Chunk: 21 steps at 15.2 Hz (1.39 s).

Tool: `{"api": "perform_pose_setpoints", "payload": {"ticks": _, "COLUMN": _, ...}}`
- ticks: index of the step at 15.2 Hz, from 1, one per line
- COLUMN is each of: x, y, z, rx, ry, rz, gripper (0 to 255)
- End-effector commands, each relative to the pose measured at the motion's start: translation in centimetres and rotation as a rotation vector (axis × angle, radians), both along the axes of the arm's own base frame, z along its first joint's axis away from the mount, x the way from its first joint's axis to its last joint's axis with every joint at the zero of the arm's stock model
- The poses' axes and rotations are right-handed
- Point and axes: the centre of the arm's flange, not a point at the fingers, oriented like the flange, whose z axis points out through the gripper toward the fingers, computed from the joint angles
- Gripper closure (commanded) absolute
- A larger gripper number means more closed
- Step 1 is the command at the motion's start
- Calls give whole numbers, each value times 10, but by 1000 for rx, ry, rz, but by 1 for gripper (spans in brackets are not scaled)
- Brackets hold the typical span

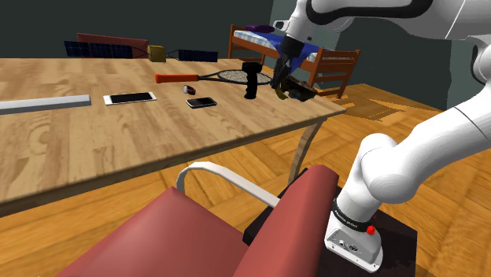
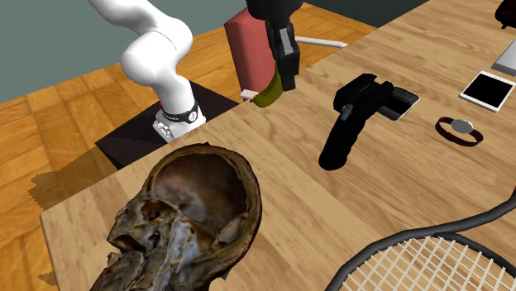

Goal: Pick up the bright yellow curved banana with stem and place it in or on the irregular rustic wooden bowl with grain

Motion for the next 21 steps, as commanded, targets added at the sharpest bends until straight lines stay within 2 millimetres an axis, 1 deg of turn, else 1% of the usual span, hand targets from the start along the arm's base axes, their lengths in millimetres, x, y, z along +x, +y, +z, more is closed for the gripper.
{"api": "perform_pose_setpoints", "payload": {"ticks": 1, "x": 0, "y": 0, "z": 12, "rx": 0, "ry": 0, "rz": 0, "gripper": 255}}
{"api": "perform_pose_setpoints", "payload": {"ticks": 14, "x": 0, "y": 0, "z": 81, "rx": 0, "ry": 0, "rz": 0, "gripper": 255}}
{"api": "perform_pose_setpoints", "payload": {"ticks": 21, "x": 11, "y": -92, "z": 81, "rx": 0, "ry": 0, "rz": 0, "gripper": 255}}
